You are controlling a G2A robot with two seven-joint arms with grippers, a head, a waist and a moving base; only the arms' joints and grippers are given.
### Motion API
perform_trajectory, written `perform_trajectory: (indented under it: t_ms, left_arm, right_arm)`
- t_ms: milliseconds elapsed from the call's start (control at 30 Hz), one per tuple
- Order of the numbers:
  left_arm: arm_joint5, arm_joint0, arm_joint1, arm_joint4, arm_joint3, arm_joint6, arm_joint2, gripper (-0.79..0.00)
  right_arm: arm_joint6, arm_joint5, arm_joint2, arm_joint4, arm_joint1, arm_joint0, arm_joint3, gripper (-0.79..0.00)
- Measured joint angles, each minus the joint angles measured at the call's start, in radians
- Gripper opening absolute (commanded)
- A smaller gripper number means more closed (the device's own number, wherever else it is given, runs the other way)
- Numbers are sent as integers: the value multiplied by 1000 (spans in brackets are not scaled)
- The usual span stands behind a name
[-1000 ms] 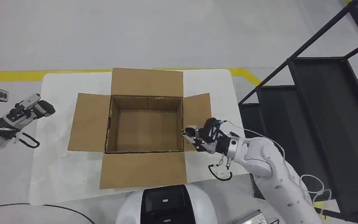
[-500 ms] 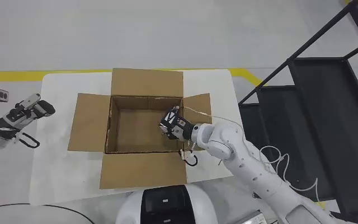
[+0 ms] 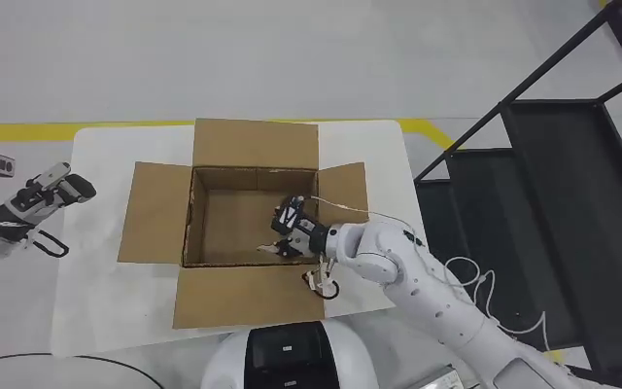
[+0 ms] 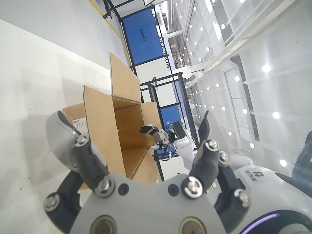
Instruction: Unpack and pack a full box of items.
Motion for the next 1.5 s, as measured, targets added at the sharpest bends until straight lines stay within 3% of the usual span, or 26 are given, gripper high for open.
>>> perform_trajectory:
  t_ms: [167, 300, 433, 567, 667, 767, 833, 1100, 1267, 1500]
  left_arm:
    - [0, 0, 0, 0, 0, 0, 0, 0]
    - [0, 0, 0, 0, 0, 0, 0, 0]
    - [0, 0, 0, 0, 0, 0, 0, 0]
    - [0, 0, 0, 0, 0, 0, 0, 0]
    - [0, 0, 0, 0, 0, 0, 0, 0]
    - [0, 0, 0, 0, 0, 0, 0, 0]
    - [0, 0, 0, 0, 0, 0, 0, 0]
    - [0, 0, 0, 0, 0, 0, 0, 0]
    - [0, 0, 0, 0, 0, 0, 0, 0]
    - [0, 0, 0, 0, 0, 0, 0, 0]
  right_arm:
    - [34, -150, 230, 94, 59, -215, -226, 0]
    - [-25, -253, 515, 164, 98, -459, -370, 0]
    - [-157, -307, 758, 201, 107, -647, -333, 0]
    - [-220, -295, 895, 232, 107, -741, -231, 0]
    - [-225, -289, 915, 217, 109, -735, -146, 0]
    - [-235, -379, 897, 130, 115, -689, -62, 0]
    - [-238, -433, 869, 35, 118, -643, 11, 0]
    - [-143, -491, 709, -275, 129, -427, 238, 0]
    - [-134, -494, 654, -418, 135, -337, 324, 0]
    - [-160, -410, 628, -531, 140, -240, 444, 0]
